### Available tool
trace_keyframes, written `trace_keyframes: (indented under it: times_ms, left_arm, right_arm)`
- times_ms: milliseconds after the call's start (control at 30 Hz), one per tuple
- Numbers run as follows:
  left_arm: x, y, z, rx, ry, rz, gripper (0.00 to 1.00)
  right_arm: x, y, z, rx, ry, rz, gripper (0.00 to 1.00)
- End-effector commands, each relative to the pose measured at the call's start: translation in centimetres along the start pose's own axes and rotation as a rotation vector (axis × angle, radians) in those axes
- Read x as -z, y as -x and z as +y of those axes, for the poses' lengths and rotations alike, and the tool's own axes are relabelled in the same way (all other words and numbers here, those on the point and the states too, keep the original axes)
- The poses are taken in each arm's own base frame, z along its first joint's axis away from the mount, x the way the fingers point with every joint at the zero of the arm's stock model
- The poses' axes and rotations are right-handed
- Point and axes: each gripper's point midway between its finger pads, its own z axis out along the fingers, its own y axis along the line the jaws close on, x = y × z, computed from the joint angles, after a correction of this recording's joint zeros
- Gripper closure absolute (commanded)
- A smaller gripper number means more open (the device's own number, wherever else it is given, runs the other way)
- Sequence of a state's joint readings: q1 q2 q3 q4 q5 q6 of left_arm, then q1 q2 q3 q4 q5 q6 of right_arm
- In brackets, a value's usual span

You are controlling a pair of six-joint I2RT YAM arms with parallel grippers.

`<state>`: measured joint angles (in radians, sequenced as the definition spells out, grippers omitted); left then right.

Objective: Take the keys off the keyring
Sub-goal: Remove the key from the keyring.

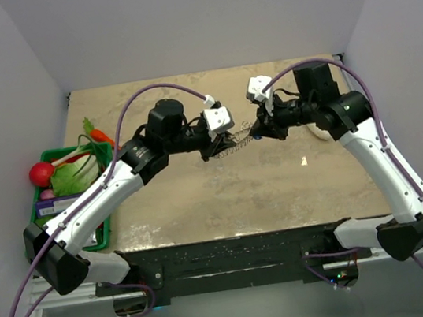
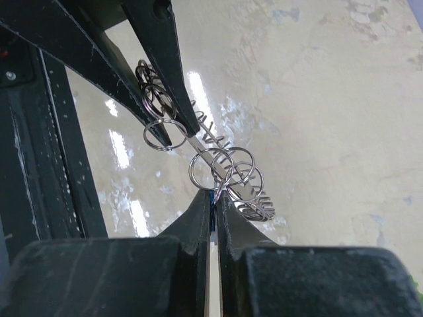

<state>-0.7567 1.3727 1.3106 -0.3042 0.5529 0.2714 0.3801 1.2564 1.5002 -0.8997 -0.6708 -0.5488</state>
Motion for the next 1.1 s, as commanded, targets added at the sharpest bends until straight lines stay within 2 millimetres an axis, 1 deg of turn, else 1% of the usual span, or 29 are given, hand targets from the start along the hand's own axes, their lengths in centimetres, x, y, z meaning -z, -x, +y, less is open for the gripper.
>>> trace_keyframes:
  times_ms: [0, 67, 133, 167, 233, 267, 300, 333, 433, 467, 500, 600, 633, 700, 733, 767, 833, 1067]
  left_arm:
    - [0.2, 2.5, -0.4, -0.028, -0.028, -0.074, 1.0]
    - [0.1, 2.4, -0.6, -0.023, -0.036, -0.075, 1.0]
    - [-0.1, 2.2, -0.6, -0.017, -0.04, -0.071, 1.0]
    - [-0.1, 2.2, -0.6, -0.017, -0.042, -0.071, 1.0]
    - [-0.4, 1.9, -0.8, -0.006, -0.053, -0.066, 1.0]
    - [-0.4, 1.9, -1.0, -0.004, -0.06, -0.066, 1.0]
    - [-0.4, 1.9, -1.1, -0.001, -0.067, -0.07, 1.0]
    - [-0.5, 1.9, -1.2, 0.001, -0.073, -0.07, 1.0]
    - [-0.6, 1.6, -1.3, 0.01, -0.081, -0.065, 1.0]
    - [-0.6, 1.6, -1.4, 0.009, -0.084, -0.065, 1.0]
    - [-0.7, 1.4, -1.5, 0.011, -0.085, -0.061, 1.0]
    - [-0.8, 1.2, -1.6, 0.014, -0.092, -0.06, 1.0]
    - [-0.8, 1.1, -1.6, 0.016, -0.092, -0.06, 1.0]
    - [-0.9, 1.0, -1.6, 0.015, -0.091, -0.058, 1.0]
    - [-0.8, 1.1, -1.6, 0.013, -0.09, -0.061, 1.0]
    - [-0.9, 1.1, -1.7, 0.014, -0.094, -0.059, 1.0]
    - [-0.9, 1.1, -1.7, 0.014, -0.093, -0.061, 1.0]
    - [-0.9, 1.0, -1.4, 0.018, -0.08, -0.057, 1.0]
  right_arm:
    - [2.0, 0.3, -1.6, 0.073, -0.107, 0.086, 1.0]
    - [2.3, 0.3, -2.3, 0.091, -0.148, 0.121, 1.0]
    - [2.3, 0.3, -2.5, 0.118, -0.158, 0.153, 1.0]
    - [2.5, 0.0, -3.1, 0.119, -0.183, 0.192, 1.0]
    - [2.4, -0.3, -3.4, 0.156, -0.201, 0.243, 1.0]
    - [2.7, -0.2, -3.6, 0.175, -0.222, 0.262, 1.0]
    - [2.6, -0.6, -4.3, 0.201, -0.257, 0.311, 1.0]
    - [2.7, -0.6, -4.4, 0.221, -0.266, 0.33, 1.0]
    - [3.2, -0.2, -5.3, 0.291, -0.321, 0.385, 1.0]
    - [3.7, 0.4, -5.5, 0.318, -0.333, 0.384, 1.0]
    - [3.9, 0.5, -5.9, 0.332, -0.355, 0.406, 1.0]
    - [4.6, 1.6, -6.1, 0.386, -0.389, 0.422, 1.0]
    - [5.1, 1.7, -6.5, 0.404, -0.425, 0.447, 1.0]
    - [5.0, 1.6, -6.6, 0.44, -0.445, 0.477, 1.0]
    - [5.5, 1.5, -6.9, 0.456, -0.479, 0.505, 1.0]
    - [5.0, 0.8, -6.6, 0.481, -0.467, 0.533, 1.0]
    - [4.9, 0.1, -6.4, 0.5, -0.458, 0.575, 1.0]
    - [4.4, -3.2, -4.0, 0.569, -0.308, 0.693, 1.0]
